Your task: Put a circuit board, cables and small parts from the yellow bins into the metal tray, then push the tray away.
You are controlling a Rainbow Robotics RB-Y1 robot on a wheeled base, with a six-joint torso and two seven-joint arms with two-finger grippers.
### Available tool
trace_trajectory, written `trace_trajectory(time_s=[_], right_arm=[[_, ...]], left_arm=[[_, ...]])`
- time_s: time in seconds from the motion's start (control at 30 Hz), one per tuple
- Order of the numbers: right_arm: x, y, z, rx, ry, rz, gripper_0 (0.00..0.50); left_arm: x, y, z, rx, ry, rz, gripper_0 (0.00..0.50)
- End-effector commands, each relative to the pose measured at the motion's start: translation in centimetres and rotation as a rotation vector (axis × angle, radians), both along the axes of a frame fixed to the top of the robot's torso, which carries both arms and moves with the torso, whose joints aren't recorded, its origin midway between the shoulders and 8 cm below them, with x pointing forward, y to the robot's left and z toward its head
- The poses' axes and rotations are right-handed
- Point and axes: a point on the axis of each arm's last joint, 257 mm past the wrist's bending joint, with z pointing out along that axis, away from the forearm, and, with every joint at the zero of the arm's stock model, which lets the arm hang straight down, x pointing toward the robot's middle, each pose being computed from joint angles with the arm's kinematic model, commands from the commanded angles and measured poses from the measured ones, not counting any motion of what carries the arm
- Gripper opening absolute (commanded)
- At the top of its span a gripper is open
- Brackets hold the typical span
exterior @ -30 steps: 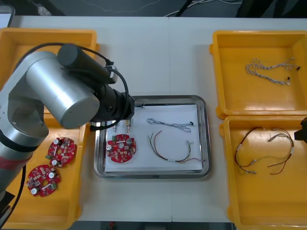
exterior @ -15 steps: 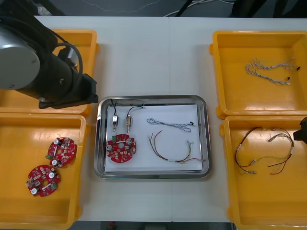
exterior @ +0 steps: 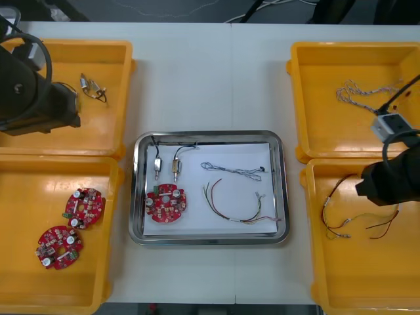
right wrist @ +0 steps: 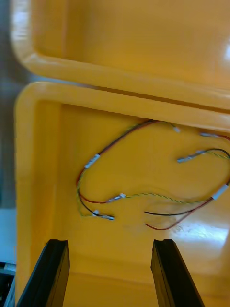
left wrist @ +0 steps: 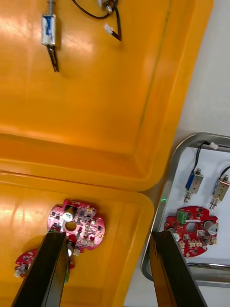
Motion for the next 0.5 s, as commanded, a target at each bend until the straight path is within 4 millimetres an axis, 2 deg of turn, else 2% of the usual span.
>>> trace_trajectory(time_s=[0.03, 0.3, 0.5], right_arm=[[0.5, 4.4, 1.1, -0.091, -0.027, 0.221, 0.500], [0.9, 11.0, 0.5, -0.140, -0.056, 0.432, 0.500], [0.8, 14.8, -0.6, -0.160, -0.056, 0.552, 0.500]], left_arm=[[-0.6, 4.0, 2.5, 0.091, -0.054, -0.057, 0.500], [-2.3, 7.0, 2.0, 0.118, -0.027, -0.108, 0.500], [-2.9, 7.9, 1.9, 0.135, -0.027, -0.151, 0.500]])
